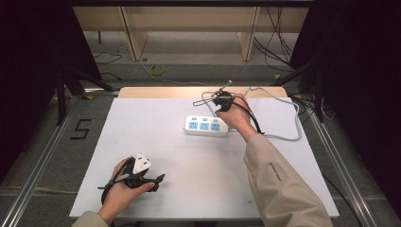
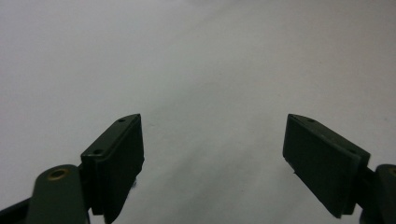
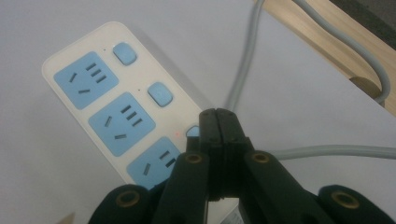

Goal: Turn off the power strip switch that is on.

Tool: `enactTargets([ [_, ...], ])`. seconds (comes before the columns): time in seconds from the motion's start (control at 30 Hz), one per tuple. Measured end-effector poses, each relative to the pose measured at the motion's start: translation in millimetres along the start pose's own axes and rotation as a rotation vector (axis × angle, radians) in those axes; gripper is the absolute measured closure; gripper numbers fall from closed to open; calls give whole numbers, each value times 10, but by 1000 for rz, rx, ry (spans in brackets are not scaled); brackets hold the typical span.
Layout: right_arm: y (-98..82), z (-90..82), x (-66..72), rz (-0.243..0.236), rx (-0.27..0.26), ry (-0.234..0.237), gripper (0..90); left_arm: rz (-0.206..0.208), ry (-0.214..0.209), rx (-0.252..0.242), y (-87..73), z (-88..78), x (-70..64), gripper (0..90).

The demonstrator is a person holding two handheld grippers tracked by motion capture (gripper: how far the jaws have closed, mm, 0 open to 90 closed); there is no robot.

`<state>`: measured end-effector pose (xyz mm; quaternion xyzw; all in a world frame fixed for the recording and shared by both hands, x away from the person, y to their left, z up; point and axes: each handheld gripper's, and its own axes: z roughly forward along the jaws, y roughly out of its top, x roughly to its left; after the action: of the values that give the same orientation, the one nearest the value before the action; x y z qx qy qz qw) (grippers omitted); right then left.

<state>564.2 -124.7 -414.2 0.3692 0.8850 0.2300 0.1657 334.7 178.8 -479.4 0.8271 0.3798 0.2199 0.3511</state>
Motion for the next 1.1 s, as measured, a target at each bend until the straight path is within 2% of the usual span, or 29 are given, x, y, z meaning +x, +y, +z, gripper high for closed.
enactTargets([
  [0.33, -1, 70, 1, 13, 20, 7, 900, 5, -1, 7, 0, -1, 5, 204],
  [1.1, 4, 236, 55, 12, 47, 19, 900, 6, -1, 7, 1, 0, 5, 204],
])
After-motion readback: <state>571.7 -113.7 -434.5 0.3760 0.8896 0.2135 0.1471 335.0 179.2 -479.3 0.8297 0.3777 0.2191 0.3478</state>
